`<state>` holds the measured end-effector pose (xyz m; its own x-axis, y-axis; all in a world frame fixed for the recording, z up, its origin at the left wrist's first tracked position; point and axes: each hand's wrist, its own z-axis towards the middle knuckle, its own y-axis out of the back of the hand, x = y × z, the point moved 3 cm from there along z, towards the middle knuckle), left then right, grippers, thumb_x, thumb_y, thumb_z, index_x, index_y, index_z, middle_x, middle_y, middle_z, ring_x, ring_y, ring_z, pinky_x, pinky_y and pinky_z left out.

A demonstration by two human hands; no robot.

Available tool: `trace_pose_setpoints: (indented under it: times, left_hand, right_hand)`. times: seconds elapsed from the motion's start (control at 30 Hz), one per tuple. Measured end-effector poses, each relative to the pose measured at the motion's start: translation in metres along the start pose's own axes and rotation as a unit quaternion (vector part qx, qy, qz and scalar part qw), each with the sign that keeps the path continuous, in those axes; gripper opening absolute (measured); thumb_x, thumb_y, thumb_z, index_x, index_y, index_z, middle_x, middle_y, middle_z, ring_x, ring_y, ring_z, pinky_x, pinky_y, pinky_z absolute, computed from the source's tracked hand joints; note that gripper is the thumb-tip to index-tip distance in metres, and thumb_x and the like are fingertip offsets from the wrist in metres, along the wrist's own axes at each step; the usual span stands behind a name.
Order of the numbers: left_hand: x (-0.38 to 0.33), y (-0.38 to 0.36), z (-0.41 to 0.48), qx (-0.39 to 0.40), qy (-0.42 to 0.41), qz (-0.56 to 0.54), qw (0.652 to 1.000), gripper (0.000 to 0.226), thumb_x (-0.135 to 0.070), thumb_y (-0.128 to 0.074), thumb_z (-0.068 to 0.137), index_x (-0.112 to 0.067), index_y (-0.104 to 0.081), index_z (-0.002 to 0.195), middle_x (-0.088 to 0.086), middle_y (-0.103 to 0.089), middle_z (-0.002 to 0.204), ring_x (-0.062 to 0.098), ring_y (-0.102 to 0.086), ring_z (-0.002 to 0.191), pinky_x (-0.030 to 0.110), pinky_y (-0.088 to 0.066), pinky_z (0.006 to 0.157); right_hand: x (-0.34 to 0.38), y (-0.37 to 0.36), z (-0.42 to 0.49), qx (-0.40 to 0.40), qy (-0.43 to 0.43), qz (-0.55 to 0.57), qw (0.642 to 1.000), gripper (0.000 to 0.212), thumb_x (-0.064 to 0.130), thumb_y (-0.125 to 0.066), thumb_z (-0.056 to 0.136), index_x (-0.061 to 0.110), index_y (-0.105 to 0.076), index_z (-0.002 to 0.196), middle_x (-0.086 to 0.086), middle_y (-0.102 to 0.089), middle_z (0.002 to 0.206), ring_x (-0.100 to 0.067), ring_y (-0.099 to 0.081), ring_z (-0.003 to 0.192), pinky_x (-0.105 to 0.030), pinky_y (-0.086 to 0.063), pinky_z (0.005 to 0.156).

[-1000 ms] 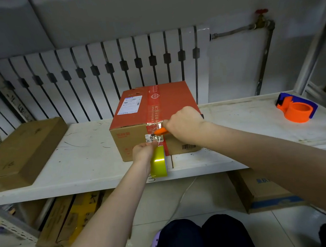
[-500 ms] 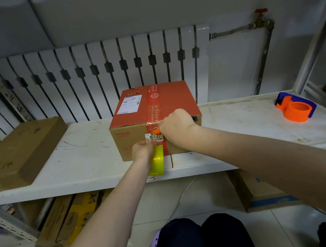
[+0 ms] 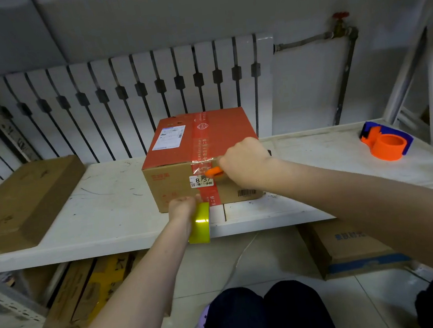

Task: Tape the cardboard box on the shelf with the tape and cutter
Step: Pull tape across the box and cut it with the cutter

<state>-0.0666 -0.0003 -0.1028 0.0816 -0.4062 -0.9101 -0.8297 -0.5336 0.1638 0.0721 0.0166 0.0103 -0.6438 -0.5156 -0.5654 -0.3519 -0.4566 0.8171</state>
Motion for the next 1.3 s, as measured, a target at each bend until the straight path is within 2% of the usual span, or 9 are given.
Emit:
trace_pose_setpoints:
  times: [0.17, 0.27, 0.33, 0.43, 0.6, 0.77, 1.03, 1.17, 1.3]
  left_hand:
    - [-0.002, -0.002, -0.002, 0.018, -0.012, -0.007, 1.000, 0.023, -0.011, -0.070, 0.080, -0.016, -0.051, 0.068, 0.008, -0.060, 0.093, 0.024, -0.052, 0.093, 0.031, -0.042, 0.085]
    - [-0.006, -0.004, -0.004, 0.028, -0.015, 0.005, 0.999, 0.013, -0.012, -0.070, 0.080, -0.008, -0.058, 0.082, 0.014, -0.061, 0.113, 0.027, -0.056, 0.100, 0.035, -0.044, 0.095]
    - [-0.009, -0.005, -0.007, 0.045, -0.021, 0.014, 0.999, 0.027, -0.012, -0.069, 0.082, -0.002, -0.060, 0.106, 0.011, -0.059, 0.112, 0.027, -0.056, 0.101, 0.032, -0.042, 0.088]
    - [-0.014, -0.005, -0.011, 0.068, -0.029, 0.026, 0.997, 0.031, -0.013, -0.068, 0.082, -0.002, -0.062, 0.110, 0.012, -0.061, 0.111, 0.023, -0.053, 0.092, 0.030, -0.041, 0.082]
    - [-0.020, -0.012, -0.016, 0.105, -0.028, 0.034, 0.994, 0.007, -0.010, -0.069, 0.080, -0.009, -0.062, 0.077, 0.015, -0.064, 0.102, 0.025, -0.059, 0.083, 0.031, -0.048, 0.077]
    - [-0.022, -0.026, -0.021, 0.153, -0.040, 0.055, 0.986, 0.008, -0.014, -0.069, 0.081, -0.011, -0.064, 0.076, 0.015, -0.065, 0.088, 0.028, -0.060, 0.083, 0.036, -0.050, 0.083]
    - [-0.028, -0.039, -0.032, 0.180, -0.077, -0.007, 0.981, 0.020, -0.016, -0.069, 0.081, -0.015, -0.061, 0.063, 0.005, -0.061, 0.069, 0.018, -0.055, 0.062, 0.026, -0.045, 0.064]
    - [-0.031, -0.041, -0.038, 0.173, -0.105, -0.021, 0.979, 0.021, -0.018, -0.068, 0.082, -0.017, -0.059, 0.063, 0.002, -0.059, 0.068, 0.017, -0.052, 0.064, 0.027, -0.043, 0.064]
    - [-0.031, -0.044, -0.041, 0.163, -0.125, -0.033, 0.978, 0.024, -0.018, -0.067, 0.083, -0.018, -0.059, 0.061, 0.003, -0.058, 0.069, 0.019, -0.052, 0.068, 0.030, -0.042, 0.068]
  right_hand:
    - [-0.019, -0.007, 0.002, -0.062, -0.074, 0.192, 0.977, 0.029, 0.038, -0.032, 0.095, 0.016, -0.051, 0.098, 0.001, -0.051, 0.072, -0.021, -0.052, 0.063, -0.031, -0.041, 0.060]
    - [-0.027, -0.021, 0.007, -0.074, -0.160, 0.242, 0.954, 0.033, 0.033, -0.032, 0.095, 0.010, -0.050, 0.111, -0.009, -0.057, 0.095, -0.026, -0.057, 0.083, -0.036, -0.046, 0.068]
    - [-0.029, -0.032, 0.013, -0.059, -0.189, 0.244, 0.949, 0.035, 0.027, -0.038, 0.095, 0.008, -0.046, 0.123, -0.013, -0.056, 0.112, -0.029, -0.056, 0.097, -0.040, -0.047, 0.076]
    - [-0.033, -0.045, 0.022, -0.050, -0.215, 0.239, 0.945, 0.044, 0.019, -0.047, 0.093, 0.005, -0.038, 0.134, -0.016, -0.053, 0.122, -0.031, -0.054, 0.109, -0.041, -0.046, 0.085]
    - [-0.037, -0.055, 0.032, -0.089, -0.245, 0.273, 0.926, 0.032, 0.021, -0.058, 0.089, 0.008, -0.044, 0.114, -0.013, -0.060, 0.111, -0.031, -0.058, 0.101, -0.039, -0.044, 0.076]
    - [-0.051, -0.064, 0.040, -0.115, -0.290, 0.295, 0.903, 0.032, 0.026, -0.061, 0.088, 0.008, -0.046, 0.110, -0.011, -0.062, 0.103, -0.031, -0.060, 0.093, -0.035, -0.038, 0.062]
    - [-0.056, -0.083, 0.043, -0.101, -0.272, 0.355, 0.889, 0.027, 0.036, -0.057, 0.090, 0.013, -0.057, 0.104, -0.008, -0.063, 0.096, -0.028, -0.060, 0.089, -0.039, -0.051, 0.068]
    - [-0.056, -0.074, 0.026, -0.203, -0.241, 0.374, 0.872, 0.023, 0.028, -0.049, 0.093, 0.014, -0.061, 0.108, -0.005, -0.064, 0.107, -0.026, -0.057, 0.097, -0.041, -0.051, 0.075]
    - [-0.040, -0.058, -0.002, -0.194, -0.187, 0.508, 0.818, 0.022, 0.033, -0.043, 0.095, 0.020, -0.056, 0.082, 0.004, -0.057, 0.068, -0.019, -0.056, 0.065, -0.035, -0.047, 0.059]
